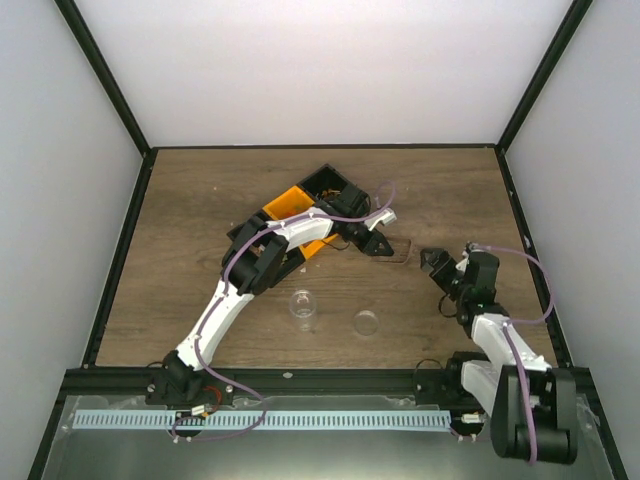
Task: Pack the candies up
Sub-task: Pick up the spatula from the center of the board.
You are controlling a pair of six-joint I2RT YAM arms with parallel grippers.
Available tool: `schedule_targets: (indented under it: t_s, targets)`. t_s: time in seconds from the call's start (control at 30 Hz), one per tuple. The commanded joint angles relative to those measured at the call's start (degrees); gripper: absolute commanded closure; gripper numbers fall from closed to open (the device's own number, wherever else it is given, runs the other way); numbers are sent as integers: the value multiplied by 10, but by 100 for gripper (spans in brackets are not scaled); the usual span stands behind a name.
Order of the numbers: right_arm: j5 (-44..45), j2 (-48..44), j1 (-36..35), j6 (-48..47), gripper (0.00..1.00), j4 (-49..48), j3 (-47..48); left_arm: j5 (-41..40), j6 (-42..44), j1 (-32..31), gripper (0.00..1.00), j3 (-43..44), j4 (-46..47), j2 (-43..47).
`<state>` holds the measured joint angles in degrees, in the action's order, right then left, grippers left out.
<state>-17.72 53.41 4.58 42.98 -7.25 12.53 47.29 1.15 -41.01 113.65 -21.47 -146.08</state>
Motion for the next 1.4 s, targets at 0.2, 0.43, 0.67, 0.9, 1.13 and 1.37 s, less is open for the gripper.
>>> schedule_targets:
  t_s: [0.2, 0.43, 0.67, 0.9, 1.13, 1.37]
  targets:
    - [-141, 139, 73, -79, 26, -116, 76, -14, 37, 1, 77, -24, -31, -26]
    - [-244, 203, 103, -78, 31, -142, 90, -13, 52, 4, 77, -23, -44, -22]
    - [-300, 248, 103, -64, 29, -186, 87, -11, 58, 7, 77, -26, -49, -20]
    - [-271, 258, 103, -80, 43, -174, 91, -10, 57, 8, 77, -26, -49, -21]
    - [-276, 314, 104, -68, 48, -216, 94, -14, 59, 8, 77, -26, -49, -23]
    - [-279, 325, 104, -54, 63, -244, 90, -15, 63, 9, 77, -25, -54, -24]
